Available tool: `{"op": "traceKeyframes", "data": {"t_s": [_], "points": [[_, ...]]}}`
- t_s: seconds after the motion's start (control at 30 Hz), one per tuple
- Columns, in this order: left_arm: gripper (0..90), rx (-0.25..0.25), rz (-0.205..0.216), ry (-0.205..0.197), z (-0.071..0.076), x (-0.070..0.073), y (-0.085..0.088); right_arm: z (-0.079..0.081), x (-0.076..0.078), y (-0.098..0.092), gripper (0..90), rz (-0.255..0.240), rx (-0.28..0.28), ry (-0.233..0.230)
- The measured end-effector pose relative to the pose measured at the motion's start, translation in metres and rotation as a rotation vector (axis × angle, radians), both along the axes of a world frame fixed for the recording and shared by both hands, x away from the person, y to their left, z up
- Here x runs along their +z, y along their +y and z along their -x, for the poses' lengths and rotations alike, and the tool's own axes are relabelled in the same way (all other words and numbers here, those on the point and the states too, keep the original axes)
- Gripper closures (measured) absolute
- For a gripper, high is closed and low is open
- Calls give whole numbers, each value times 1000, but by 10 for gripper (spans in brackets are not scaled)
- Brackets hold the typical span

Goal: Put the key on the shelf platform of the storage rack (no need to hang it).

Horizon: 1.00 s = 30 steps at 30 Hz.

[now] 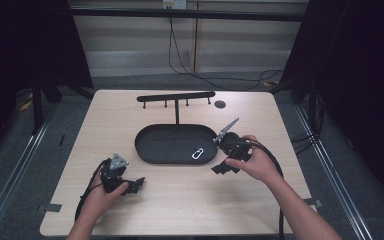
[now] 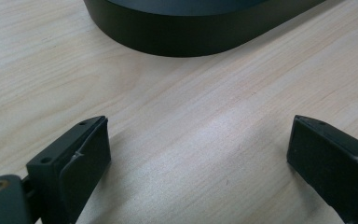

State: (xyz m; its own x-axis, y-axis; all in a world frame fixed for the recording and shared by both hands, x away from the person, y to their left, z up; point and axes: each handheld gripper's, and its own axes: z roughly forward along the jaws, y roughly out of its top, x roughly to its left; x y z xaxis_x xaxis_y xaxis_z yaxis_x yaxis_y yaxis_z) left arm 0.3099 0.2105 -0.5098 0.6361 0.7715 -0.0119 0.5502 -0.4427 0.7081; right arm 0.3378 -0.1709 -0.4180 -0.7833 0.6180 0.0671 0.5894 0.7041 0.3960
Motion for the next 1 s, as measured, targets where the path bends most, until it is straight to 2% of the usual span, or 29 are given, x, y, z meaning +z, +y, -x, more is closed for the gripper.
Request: {"op": "traceKeyframes", "data": {"t_s": [0.23,0.37,0.77,0.93,1.0], "points": [[57,0,0,0,0,0,0,6,-3,-9,182,-16,-4,6],[57,0,0,0,0,0,0,9,-2,-14,182,6,-1,3],[57,0,0,0,0,0,0,19,-7,-29,185,-22,-28,14],[57,0,0,0,0,0,0,22,-8,-34,186,-10,-27,9],[57,0,0,0,0,0,0,24,-8,-36,186,-20,-33,10]]}}
